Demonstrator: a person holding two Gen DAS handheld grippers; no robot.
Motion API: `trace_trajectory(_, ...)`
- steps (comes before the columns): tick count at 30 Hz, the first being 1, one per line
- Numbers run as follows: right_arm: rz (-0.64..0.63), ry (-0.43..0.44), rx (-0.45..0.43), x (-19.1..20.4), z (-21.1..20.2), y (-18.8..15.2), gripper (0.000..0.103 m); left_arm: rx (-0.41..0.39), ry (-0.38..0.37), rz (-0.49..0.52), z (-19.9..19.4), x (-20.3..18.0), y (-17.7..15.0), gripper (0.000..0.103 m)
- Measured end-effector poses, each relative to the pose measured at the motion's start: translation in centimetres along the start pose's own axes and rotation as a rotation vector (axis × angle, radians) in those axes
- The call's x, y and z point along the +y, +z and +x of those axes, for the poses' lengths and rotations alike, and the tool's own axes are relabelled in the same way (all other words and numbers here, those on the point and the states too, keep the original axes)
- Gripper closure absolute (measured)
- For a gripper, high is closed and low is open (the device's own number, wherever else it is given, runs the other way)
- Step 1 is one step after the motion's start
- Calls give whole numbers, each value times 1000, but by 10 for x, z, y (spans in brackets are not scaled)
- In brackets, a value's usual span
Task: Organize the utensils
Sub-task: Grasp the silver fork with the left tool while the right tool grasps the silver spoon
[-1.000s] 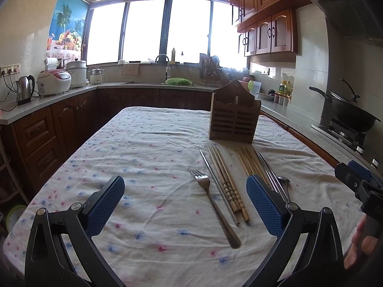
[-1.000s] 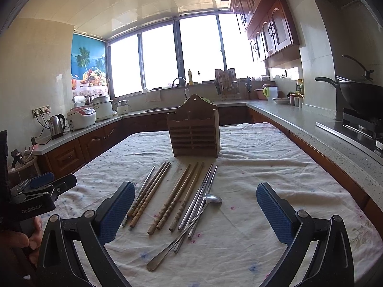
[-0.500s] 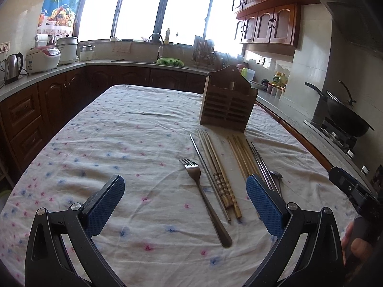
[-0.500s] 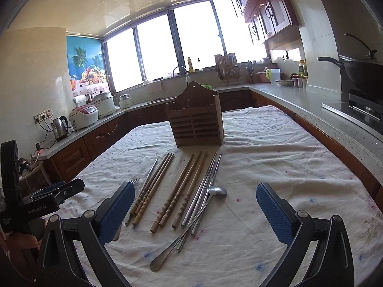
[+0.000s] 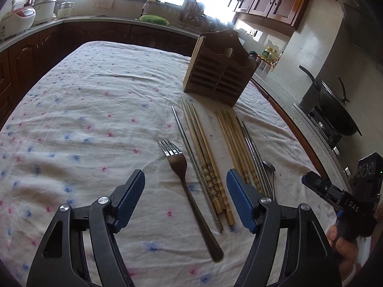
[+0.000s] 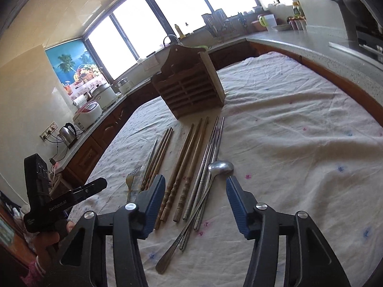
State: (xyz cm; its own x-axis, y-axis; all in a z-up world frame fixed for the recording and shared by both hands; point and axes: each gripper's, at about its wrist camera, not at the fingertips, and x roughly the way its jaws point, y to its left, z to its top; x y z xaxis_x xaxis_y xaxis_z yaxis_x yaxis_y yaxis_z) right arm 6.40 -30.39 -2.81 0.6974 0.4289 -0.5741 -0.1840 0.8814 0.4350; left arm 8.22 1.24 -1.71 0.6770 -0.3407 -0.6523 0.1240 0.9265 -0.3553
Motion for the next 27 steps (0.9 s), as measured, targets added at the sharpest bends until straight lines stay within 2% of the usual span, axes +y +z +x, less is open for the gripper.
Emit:
trace_trajectory(2,49,21,46,-8,11,1,61,43,-26,-15,11,3,3,44)
trace_trajectory(7,142,61,135,-24,34,-1,73,121,-64,-54,32,11,7,53)
trace_trajectory(11,192,80,195,-32,49,1,74,169,-100,-94,46,20,11,55)
trace_trajectory(16,248,125,222,-42,61,7,78,181,-142,-131,54,28,19,55)
trace_trajectory(18,273,135,225,-47,65,9,85,186,-153,-133,59,30,24,56)
trace_trajectory(19,285,136,224,-49,67,9,87,187,-154,-131,61,31,26,60)
trace_trajectory(21,301,130,221,-53,68,9,98,191,-138,-125,67,33,30,74)
trace_trajectory(23,302,126,214,-55,67,9,99,201,-158,-142,70,37,32,88)
trace_trajectory(25,290,117,195,-53,62,10,101,206,-183,-157,71,38,32,93)
trace_trajectory(27,267,115,177,-48,56,13,101,200,-171,-143,69,36,31,95)
